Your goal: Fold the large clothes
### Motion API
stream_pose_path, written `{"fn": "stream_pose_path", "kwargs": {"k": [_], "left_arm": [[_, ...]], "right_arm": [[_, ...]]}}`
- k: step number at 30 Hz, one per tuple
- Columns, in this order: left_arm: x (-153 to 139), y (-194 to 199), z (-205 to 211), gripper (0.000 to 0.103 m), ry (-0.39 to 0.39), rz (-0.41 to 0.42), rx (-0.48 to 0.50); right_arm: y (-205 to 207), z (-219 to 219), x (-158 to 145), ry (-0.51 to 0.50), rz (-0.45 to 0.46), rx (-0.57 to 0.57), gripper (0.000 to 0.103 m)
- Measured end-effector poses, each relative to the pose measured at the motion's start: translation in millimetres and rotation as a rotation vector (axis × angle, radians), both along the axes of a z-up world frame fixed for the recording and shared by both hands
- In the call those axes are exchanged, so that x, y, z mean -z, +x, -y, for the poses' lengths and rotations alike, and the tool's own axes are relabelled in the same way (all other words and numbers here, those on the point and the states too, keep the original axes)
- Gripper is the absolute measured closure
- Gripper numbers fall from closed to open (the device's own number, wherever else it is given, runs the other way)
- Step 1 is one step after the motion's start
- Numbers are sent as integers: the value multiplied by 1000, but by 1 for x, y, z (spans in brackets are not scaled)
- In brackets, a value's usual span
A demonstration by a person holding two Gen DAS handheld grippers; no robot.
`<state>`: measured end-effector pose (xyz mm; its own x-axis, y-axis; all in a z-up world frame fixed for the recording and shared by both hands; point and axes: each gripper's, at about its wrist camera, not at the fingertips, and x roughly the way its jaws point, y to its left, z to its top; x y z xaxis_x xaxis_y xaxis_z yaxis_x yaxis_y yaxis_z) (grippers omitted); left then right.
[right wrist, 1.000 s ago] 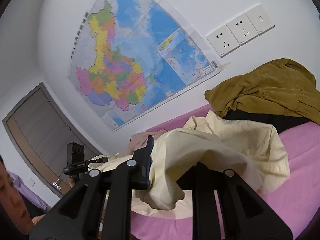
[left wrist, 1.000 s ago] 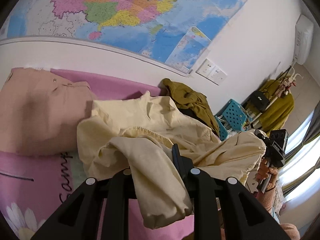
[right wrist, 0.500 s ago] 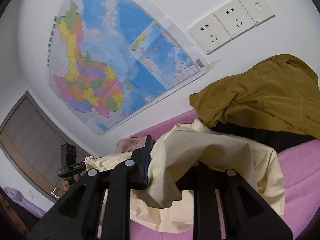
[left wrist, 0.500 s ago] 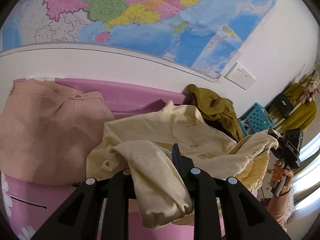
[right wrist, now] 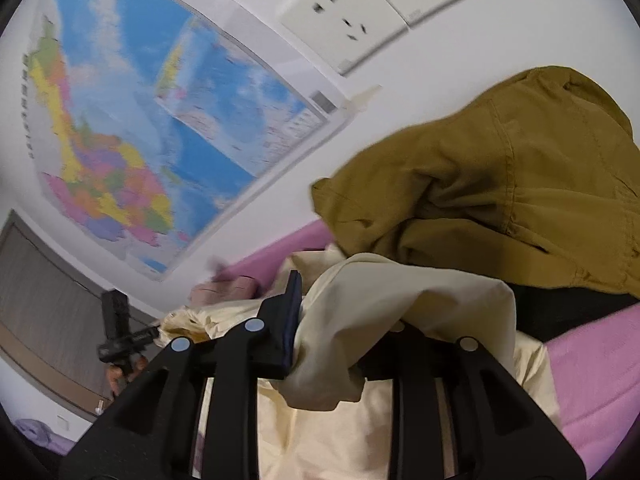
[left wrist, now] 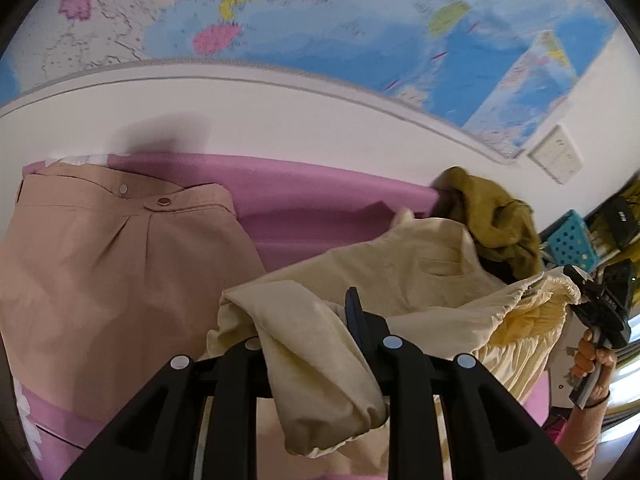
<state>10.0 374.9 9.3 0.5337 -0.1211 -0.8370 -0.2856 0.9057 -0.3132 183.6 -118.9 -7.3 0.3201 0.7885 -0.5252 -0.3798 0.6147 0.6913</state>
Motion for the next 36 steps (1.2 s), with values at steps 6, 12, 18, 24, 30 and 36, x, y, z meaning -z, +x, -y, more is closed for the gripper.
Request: {"fn": "stream_pose_path", "kwargs": {"k": [6,12,18,24,30,36], "left_arm": [[22,32,-4,79,4,-63,-19],[50,50,-15,77,-30,-117,-39],[60,58,-18,76,-45,-132,-53],[43,42,-18,62,-89,-60,-17],[3,1,1,45,-82,137,97],[-16,-19,14,32,-44,259,113]], "right_arm": [[5,-4,14,7,-12,20,32],[-54,-26,-2,-114,185,-115,25],[-85,-111,31,-405,310,-265,23],[-65,-133,61,-468,299,-218,80],[-65,-119,13,-374,405,-145,88],[-39,-132,17,-364,349,-116,88]]}}
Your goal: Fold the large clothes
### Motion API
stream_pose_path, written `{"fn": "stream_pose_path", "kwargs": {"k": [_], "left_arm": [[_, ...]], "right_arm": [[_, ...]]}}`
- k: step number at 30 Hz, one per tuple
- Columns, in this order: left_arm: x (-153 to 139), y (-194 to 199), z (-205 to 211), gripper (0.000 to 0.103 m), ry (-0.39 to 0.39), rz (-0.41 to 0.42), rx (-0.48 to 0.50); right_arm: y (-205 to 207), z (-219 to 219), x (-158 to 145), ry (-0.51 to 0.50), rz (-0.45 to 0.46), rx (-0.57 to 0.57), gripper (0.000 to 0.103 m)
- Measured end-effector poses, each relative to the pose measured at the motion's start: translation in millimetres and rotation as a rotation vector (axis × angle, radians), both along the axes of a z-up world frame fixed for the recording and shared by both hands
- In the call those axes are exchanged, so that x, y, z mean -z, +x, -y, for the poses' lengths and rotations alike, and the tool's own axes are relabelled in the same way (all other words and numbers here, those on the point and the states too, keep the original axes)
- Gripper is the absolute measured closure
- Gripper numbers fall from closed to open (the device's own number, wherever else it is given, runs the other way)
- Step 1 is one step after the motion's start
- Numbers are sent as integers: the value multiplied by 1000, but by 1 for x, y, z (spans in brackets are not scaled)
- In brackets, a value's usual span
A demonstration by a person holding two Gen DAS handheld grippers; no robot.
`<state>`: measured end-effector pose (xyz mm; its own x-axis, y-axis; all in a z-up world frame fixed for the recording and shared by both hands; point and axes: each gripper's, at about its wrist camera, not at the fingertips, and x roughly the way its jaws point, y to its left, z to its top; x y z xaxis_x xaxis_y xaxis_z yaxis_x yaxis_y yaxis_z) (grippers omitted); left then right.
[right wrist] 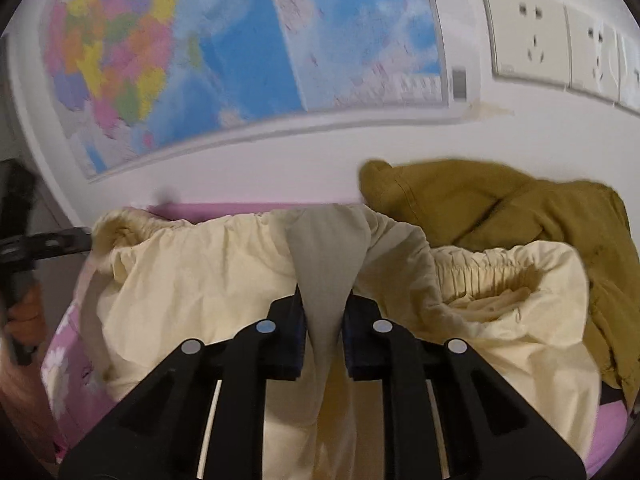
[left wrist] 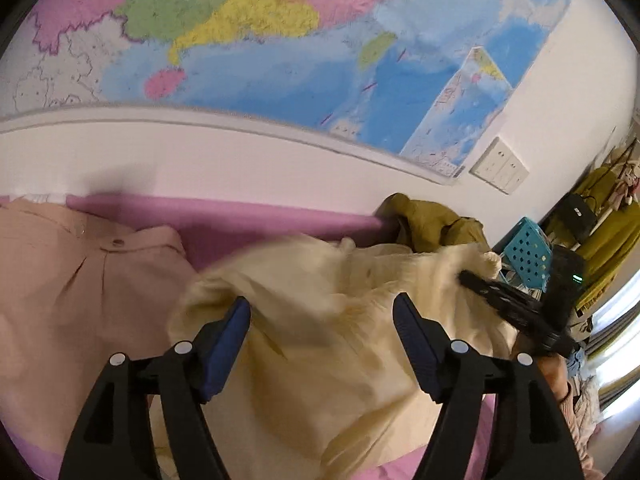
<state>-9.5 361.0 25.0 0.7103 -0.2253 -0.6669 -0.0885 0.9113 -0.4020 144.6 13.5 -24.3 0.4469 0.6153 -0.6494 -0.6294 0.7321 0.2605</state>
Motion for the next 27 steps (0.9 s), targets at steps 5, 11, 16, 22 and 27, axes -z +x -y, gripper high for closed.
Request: {"fn": "stream_pose_path", "kwargs": {"k": [5,11,16,22,27], "left_arm": [[20,6,33,29,96,-23,83],[86,51,64,51,346,-232,52],[91,57,51,51,283,-232,1],[54,-30,37,25,284,-4,-13],[49,-98,10,9,321,55,-153]], "right_arm": [[21,-18,31,-56,-65,0,84],[5,2,25,-26,-75,-30,57],[-39,84,-8,106,23,-4,39],[-82,201,4,148,56,174,22],[-82,225,40,94,5,198,20]]}}
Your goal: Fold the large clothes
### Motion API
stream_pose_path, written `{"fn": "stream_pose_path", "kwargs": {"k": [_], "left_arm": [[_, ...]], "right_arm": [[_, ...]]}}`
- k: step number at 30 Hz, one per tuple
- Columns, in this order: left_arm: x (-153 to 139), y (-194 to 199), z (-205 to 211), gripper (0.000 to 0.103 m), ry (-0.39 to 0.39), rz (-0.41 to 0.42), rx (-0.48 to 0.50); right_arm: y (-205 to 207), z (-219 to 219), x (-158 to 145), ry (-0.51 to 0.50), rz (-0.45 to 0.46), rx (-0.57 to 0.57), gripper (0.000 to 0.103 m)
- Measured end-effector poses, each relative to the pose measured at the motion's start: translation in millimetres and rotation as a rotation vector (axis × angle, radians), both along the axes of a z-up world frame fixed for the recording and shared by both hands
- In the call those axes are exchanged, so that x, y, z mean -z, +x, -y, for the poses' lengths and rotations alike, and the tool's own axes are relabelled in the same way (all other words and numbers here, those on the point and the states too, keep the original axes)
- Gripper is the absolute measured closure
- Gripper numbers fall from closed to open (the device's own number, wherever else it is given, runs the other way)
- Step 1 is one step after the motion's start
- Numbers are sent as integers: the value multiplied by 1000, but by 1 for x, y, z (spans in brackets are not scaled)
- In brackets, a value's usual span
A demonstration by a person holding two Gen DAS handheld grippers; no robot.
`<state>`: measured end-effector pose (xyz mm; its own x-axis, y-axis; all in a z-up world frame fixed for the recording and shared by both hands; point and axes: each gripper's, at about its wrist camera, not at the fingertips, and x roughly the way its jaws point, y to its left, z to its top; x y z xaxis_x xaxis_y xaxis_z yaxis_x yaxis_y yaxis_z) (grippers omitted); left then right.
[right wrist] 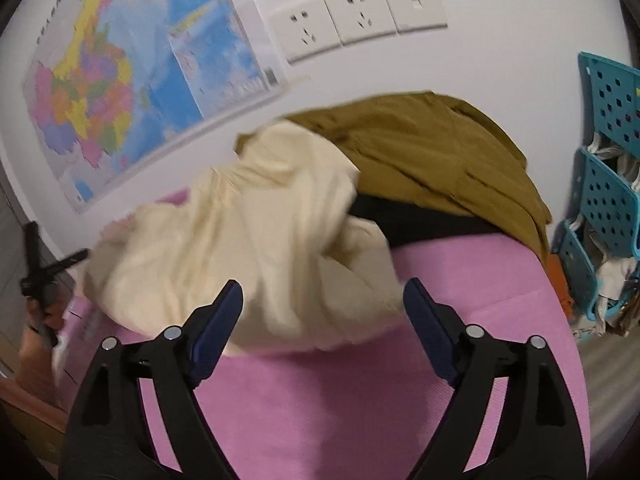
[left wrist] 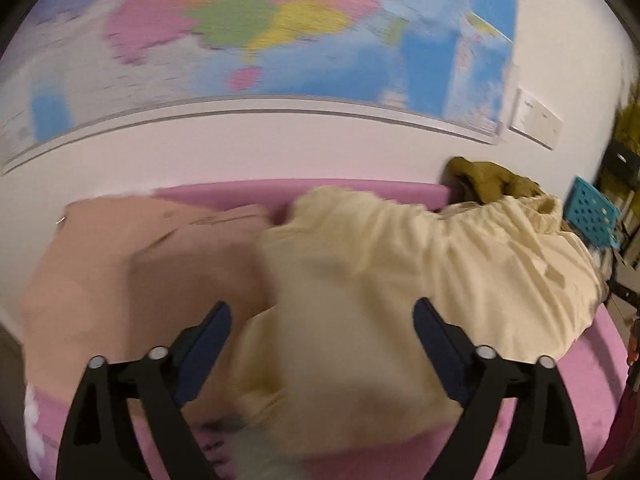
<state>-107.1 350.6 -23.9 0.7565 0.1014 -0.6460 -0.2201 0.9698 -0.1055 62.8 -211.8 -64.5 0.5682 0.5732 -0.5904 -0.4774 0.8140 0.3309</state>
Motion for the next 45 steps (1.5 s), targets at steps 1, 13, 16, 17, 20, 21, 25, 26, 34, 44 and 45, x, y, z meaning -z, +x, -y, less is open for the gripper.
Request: {"fn": "stream_pose_path", "kwargs": {"k": [1,13,16,17,20,21,25,26,34,44,45], "left_arm": [[6,-7,-6,9,-13,-17,-8],[36,9,3,79,-218,-79,24],[15,-17,-6,86,-381,-61,69],[7,-30,-4,86,-378,-51,81],[13,-52,4,87,-340,-71,83],[28,-56,5,87,-365,-103,87],[59,-55,10,77,-388,-159,89],[56,-54,14,62,-316,-159,62],[-4,-37,55,31,-37,-49,95],[50,52,115,42,17,-262,193],[54,57,115,45,27,-268,181]], "right_arm": [[3,-4,5,-15,1,-8,20],[7,7,-12,324,-110,-134,93],[-26,36,-59,423,3,-133,94],[-41,48,-73,396,73,-119,95],[-48,75,-59,361,36,-56,94],[-45,81,-37,326,-36,-38,93],[-43,89,42,186,-270,23,80],[-44,93,46,188,-280,47,75],[-56,60,-20,70,-7,90,41],[-15,-70,30,-332,8,-131,60],[-13,-73,31,-329,9,-136,77]]}}
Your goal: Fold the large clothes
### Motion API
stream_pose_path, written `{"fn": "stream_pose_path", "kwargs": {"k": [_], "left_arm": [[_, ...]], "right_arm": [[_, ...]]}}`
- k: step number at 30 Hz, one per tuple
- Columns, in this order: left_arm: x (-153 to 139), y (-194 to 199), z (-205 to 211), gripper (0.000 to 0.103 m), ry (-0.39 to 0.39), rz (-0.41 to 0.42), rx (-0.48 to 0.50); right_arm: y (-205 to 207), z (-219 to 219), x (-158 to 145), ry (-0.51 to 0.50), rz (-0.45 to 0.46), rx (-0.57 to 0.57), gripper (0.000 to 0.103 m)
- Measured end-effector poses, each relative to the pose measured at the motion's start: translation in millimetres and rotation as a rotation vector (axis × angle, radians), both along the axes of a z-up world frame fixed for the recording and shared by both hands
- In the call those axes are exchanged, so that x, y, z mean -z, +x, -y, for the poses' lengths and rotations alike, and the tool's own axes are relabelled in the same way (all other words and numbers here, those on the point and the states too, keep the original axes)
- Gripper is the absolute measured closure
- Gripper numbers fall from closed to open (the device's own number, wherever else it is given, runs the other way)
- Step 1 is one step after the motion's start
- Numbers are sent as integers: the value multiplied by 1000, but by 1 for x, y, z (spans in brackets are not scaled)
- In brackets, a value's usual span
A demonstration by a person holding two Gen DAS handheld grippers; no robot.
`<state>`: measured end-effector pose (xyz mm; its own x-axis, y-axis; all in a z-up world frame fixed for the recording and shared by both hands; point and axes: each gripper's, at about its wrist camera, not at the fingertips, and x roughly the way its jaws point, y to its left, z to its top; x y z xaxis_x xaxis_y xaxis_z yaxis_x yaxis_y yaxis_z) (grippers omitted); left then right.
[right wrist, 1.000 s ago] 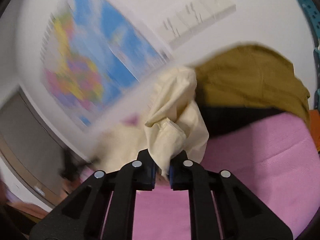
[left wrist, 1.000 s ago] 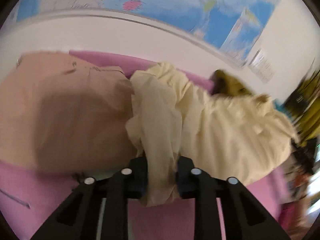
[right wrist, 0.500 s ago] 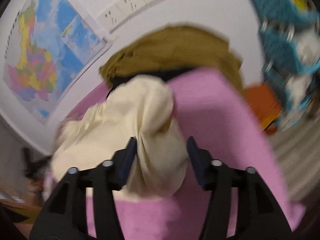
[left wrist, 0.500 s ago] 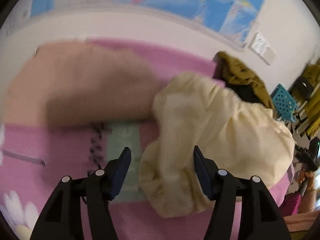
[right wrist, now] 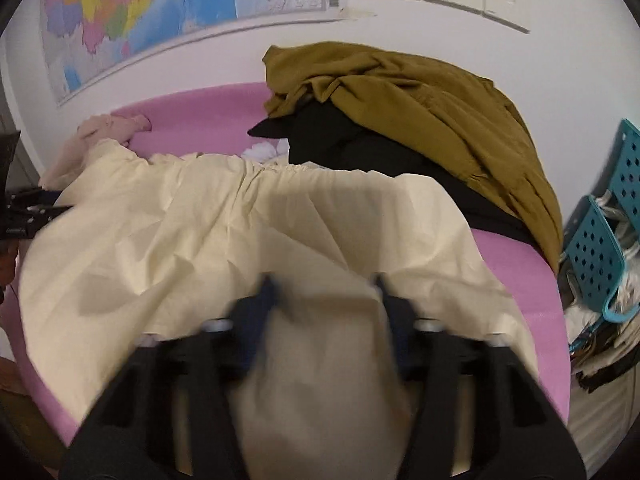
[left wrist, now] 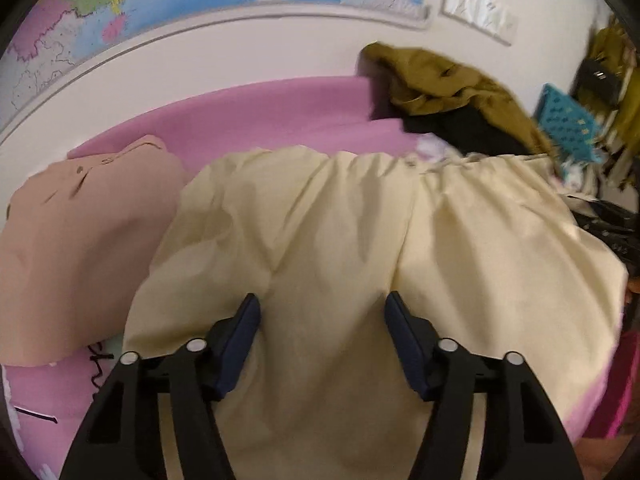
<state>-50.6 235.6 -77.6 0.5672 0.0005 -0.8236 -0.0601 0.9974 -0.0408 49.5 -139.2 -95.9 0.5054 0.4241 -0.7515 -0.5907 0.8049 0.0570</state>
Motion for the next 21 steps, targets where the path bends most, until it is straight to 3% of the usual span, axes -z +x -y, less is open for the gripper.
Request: {"fn": "stream_pose_path", "kwargs": {"k": [1,3,6,8,11,13,19,21], "left_arm": [[2,3,-1,46,-5,0,-11],[2,9,-4,53,-16,7,-37],[0,13,-14,56,-45,22,-81],[0,14,-17,55,-55,44,-108],[9,15,-15,52,-34,48,-138],[10,13,-9,52,-1,56,-128],[3,-1,1,44,32,94,-108],[-2,-9,5,39,43,118,-117]], "right_arm": [[1,-2,-2,11,-1,-7,87],[3,0,-12,31,41,20,95],[5,16,-41,181,126,91,96],[12,12,-34,175,108,99,96],[27,-6,3,50,-4,81,87],[27,-5,7,50,-11,93,80],[6,19,-24,206,38,130,55],[-4,23,-34,268,46,103,53]]}}
